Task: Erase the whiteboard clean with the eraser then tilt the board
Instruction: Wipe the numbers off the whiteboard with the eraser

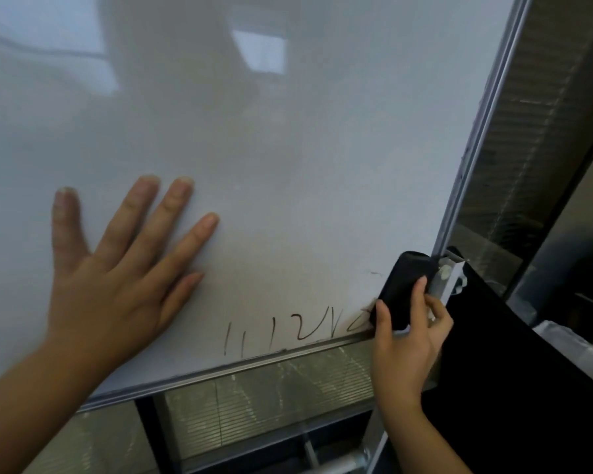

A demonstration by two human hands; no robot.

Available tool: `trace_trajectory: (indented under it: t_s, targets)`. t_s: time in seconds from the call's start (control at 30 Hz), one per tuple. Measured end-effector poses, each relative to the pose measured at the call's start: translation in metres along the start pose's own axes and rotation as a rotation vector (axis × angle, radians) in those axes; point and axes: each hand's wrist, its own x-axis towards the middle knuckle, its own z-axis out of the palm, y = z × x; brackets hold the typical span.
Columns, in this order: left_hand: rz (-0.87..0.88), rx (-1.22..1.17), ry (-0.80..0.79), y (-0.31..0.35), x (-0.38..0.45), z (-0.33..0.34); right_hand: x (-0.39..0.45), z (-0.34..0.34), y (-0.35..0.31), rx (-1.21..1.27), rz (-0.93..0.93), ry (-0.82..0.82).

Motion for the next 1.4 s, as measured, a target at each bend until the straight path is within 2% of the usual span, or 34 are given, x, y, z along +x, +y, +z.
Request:
trace_trajectory:
  t_s: [0.3,0.47,0.57,0.67,0.8,0.93,1.13,1.33,1.4]
  targets:
    - [0.009,-0.016,-0.009,-0.004,-0.001,0.004,0.027,0.006,-0.035,0.066,-0.170,-0.079]
    - [0.059,-0.040,0.122,-0.003,0.000,0.017,-0.012,0.022,-0.076,0.047,-0.478,-0.227]
    - [0.045,-0.066,0.092,-0.007,-0.002,0.022,-0.008,0.020,-0.074,-0.024,-0.560,-0.228]
    - [0.039,-0.074,0.056,-0.010,-0.003,0.025,0.009,0.013,-0.059,-0.063,-0.499,-0.201]
    - [0.066,-0.078,0.092,-0.005,0.000,0.022,0.029,0.002,-0.030,-0.101,-0.428,-0.158]
    - [0.056,-0.084,0.083,-0.003,0.000,0.020,0.045,-0.011,-0.007,-0.119,-0.219,-0.077]
    - [0.031,-0.067,0.068,-0.003,-0.004,0.017,0.039,-0.009,-0.009,-0.239,-0.149,0.008]
    - [0.029,-0.058,0.089,-0.007,-0.005,0.017,0.006,-0.003,-0.014,-0.248,-0.187,-0.083]
    - [0.048,-0.056,0.111,-0.005,-0.003,0.017,-0.003,-0.006,-0.007,-0.249,-0.146,-0.112]
